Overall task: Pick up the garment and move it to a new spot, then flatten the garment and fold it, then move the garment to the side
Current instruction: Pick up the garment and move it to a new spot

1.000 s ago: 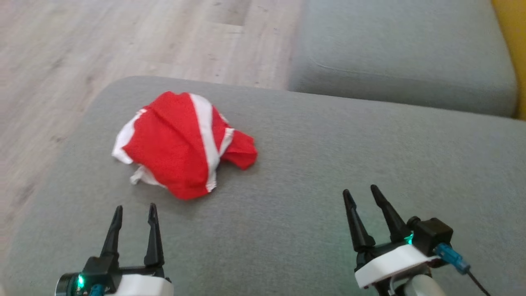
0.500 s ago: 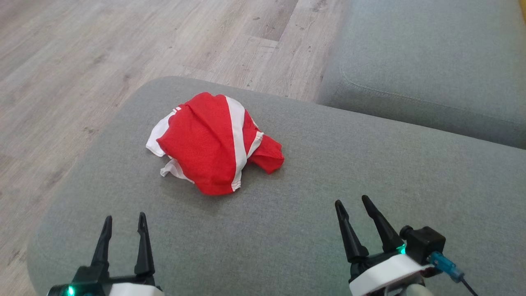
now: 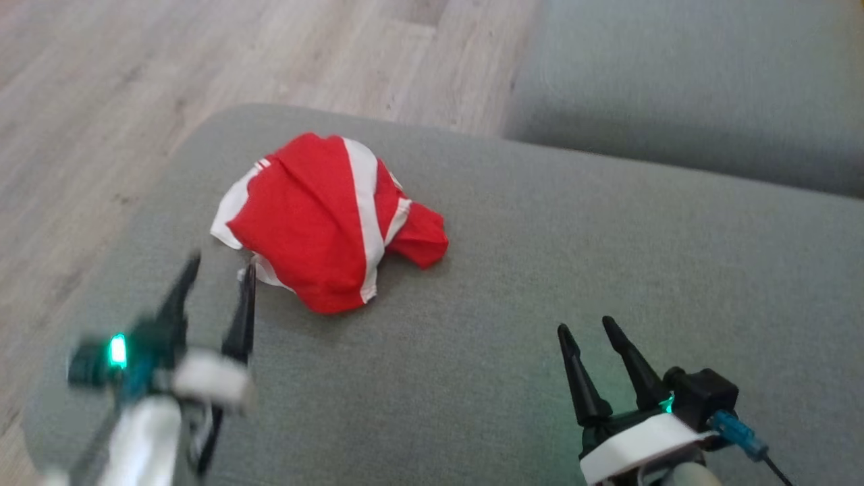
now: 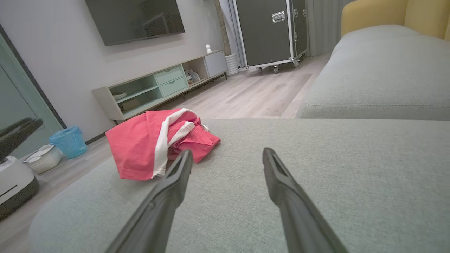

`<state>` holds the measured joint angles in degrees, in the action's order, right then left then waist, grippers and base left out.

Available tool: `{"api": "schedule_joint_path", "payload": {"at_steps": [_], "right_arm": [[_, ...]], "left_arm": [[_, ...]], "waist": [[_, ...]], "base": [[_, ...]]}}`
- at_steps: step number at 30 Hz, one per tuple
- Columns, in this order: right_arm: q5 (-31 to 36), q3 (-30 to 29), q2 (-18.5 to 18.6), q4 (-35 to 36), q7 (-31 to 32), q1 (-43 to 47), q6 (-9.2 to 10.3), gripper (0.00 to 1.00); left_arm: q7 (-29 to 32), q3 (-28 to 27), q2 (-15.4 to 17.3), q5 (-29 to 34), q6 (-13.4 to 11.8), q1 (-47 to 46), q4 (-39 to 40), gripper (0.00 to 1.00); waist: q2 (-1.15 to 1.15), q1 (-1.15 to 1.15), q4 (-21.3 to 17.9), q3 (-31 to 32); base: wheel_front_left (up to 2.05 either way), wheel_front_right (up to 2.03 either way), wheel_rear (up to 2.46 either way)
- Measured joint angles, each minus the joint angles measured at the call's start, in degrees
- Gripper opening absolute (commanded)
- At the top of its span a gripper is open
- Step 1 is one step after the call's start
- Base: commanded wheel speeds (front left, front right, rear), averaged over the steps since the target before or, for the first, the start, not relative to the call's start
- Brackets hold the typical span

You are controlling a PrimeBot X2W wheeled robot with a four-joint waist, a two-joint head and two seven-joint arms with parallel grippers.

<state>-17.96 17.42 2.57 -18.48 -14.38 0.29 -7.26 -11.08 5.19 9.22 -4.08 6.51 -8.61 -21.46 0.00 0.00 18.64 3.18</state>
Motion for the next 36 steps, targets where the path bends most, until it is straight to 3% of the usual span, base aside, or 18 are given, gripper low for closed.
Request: {"api": "schedule_joint_path", "payload": {"at_steps": [5, 9, 15, 19, 27, 28, 29, 33, 36], "right_arm": [[1.79, -1.47, 0.0, 0.27, 0.0, -1.58, 0.0, 1.0], [3.0, -2.16, 0.01, 0.66, 0.0, -4.64, 0.0, 1.0], [3.35, -3.27, 0.08, 1.7, 0.0, -8.67, 0.0, 1.0], [3.35, -3.65, 0.11, 2.07, 0.0, -9.49, 0.0, 1.0], [3.35, -4.44, 0.15, 2.31, 0.0, -10.73, 0.0, 1.0], [3.35, -4.49, 0.16, 2.31, 0.0, -10.74, 0.0, 1.0], [3.36, -4.49, 0.16, 2.31, 0.0, -10.74, 0.0, 1.0], [3.35, -4.59, 0.16, 2.3, 0.0, -10.74, 0.0, 1.0], [3.36, -4.61, 0.16, 2.21, 0.0, -10.75, 0.0, 1.0]], "left_arm": [[8.06, 7.12, 4.12, -2.92, 0.85, -15.46, -6.56, 1.0], [15.59, 16.29, 8.61, -9.92, 1.08, -25.86, -10.44, 1.0], [27.0, 22.87, 15.67, -21.93, 1.07, -37.99, -18.47, 1.0], [30.89, 24.08, 16.31, -26.41, 1.07, -39.75, -22.68, 1.0], [32.55, 26.71, 16.53, -31.0, 1.07, -40.53, -27.97, 1.0], [32.66, 26.99, 16.53, -31.69, 1.07, -40.53, -28.25, 0.76], [32.4, 27.31, 16.55, -32.26, 1.07, -40.53, -28.36, 0.0], [30.93, 28.66, 16.59, -34.22, 1.07, -40.87, -28.6, 0.0], [25.41, 28.59, 17.01, -34.22, 1.08, -41.92, -28.64, 0.0]], "waist": [[0.0, 0.01, -1.41, -3.8], [0.0, 0.02, -3.11, -7.44], [0.0, 0.02, -7.23, -13.39], [0.0, 0.02, -9.87, -15.78], [0.0, 0.01, -13.4, -18.58], [0.0, 0.01, -13.6, -18.72], [0.0, 0.01, -13.74, -18.82], [0.0, 0.0, -13.89, -18.81], [0.0, 0.01, -13.8, -18.39]], "base": [[0.0, 0.0, 0.0], [0.0, 0.0, 0.0], [0.0, 0.0, 0.0], [0.0, 0.0, 0.0], [0.0, 0.0, 0.0], [0.0, 0.0, 0.0], [0.0, 0.0, 0.0], [0.0, 0.0, 0.0], [0.0, 0.0, 0.0]]}}
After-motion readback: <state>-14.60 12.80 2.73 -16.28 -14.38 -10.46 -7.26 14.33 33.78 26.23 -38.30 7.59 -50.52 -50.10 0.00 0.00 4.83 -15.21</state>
